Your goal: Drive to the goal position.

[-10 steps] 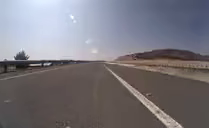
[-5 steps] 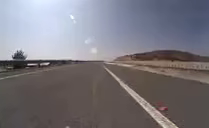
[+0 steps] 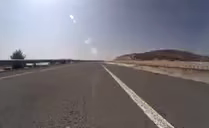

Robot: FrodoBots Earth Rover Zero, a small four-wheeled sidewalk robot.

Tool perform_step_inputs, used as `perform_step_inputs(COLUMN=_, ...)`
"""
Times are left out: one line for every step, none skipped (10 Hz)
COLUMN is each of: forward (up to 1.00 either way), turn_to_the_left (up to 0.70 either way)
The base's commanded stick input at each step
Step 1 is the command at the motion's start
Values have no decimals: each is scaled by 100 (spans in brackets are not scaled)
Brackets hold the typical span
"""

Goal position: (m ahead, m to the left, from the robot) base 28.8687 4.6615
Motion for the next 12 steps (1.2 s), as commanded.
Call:
perform_step_inputs(forward=100, turn_to_the_left=0)
perform_step_inputs(forward=100, turn_to_the_left=0)
perform_step_inputs(forward=100, turn_to_the_left=0)
perform_step_inputs(forward=100, turn_to_the_left=0)
perform_step_inputs(forward=100, turn_to_the_left=0)
perform_step_inputs(forward=100, turn_to_the_left=0)
perform_step_inputs(forward=100, turn_to_the_left=0)
perform_step_inputs(forward=100, turn_to_the_left=0)
perform_step_inputs(forward=100, turn_to_the_left=0)
perform_step_inputs(forward=100, turn_to_the_left=0)
perform_step_inputs(forward=100, turn_to_the_left=0)
perform_step_inputs(forward=100, turn_to_the_left=0)
